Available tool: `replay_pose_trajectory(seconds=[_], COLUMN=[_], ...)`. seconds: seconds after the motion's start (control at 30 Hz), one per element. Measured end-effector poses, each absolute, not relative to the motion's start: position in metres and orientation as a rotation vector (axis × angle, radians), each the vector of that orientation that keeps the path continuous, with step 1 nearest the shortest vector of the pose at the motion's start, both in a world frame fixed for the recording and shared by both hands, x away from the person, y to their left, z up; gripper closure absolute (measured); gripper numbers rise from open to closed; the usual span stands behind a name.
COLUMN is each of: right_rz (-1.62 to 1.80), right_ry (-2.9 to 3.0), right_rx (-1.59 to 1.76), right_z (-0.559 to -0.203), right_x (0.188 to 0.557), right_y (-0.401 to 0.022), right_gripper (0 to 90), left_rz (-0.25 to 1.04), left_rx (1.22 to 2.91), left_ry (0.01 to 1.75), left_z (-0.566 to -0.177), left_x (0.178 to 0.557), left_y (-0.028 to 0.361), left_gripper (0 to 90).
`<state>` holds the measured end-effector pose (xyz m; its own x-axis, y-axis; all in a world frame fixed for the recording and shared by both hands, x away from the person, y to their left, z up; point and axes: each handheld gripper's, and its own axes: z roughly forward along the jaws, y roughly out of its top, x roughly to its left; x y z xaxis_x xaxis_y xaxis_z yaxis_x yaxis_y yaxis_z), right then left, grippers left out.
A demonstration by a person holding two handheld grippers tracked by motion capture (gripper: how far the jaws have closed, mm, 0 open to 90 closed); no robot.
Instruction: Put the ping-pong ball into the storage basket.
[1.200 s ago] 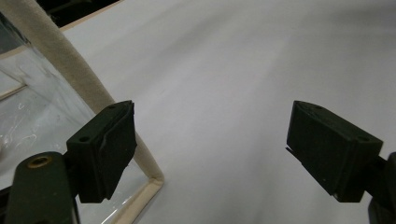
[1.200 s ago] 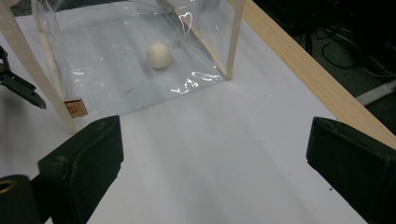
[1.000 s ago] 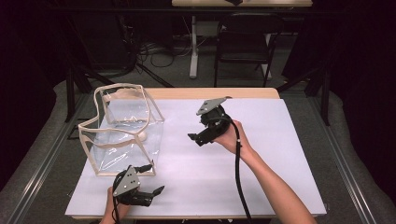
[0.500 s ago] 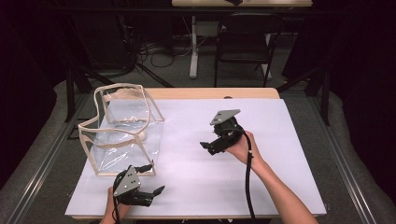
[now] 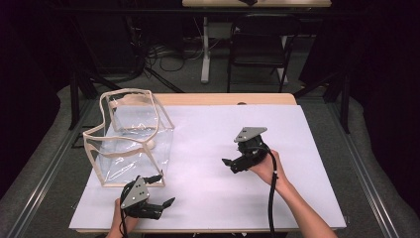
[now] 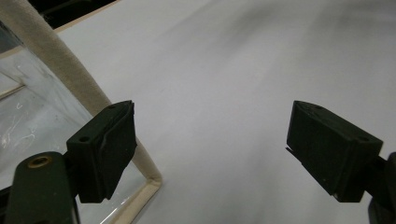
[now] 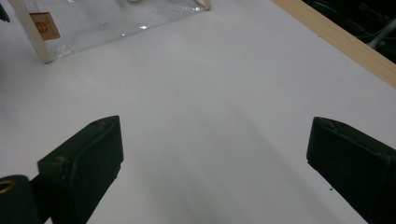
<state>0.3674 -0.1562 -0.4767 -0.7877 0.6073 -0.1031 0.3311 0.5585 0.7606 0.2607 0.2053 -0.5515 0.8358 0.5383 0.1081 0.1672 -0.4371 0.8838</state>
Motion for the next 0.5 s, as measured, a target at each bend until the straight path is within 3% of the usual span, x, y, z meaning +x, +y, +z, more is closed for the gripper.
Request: replay_pose_trajectory(seconds=[0.5], right_rz=[1.037], right_ry=[2.424], right_rx=[0.825], right_z=[-0.501], right_x=[0.344], right_y=[-0.182], right_gripper=[3.5], left_rz=[0.463], left_rx=[2.012], left_ry=[0.52], left_z=[-0.552], left_x=[0.261], left_y=[0.204], left_gripper=[16.2])
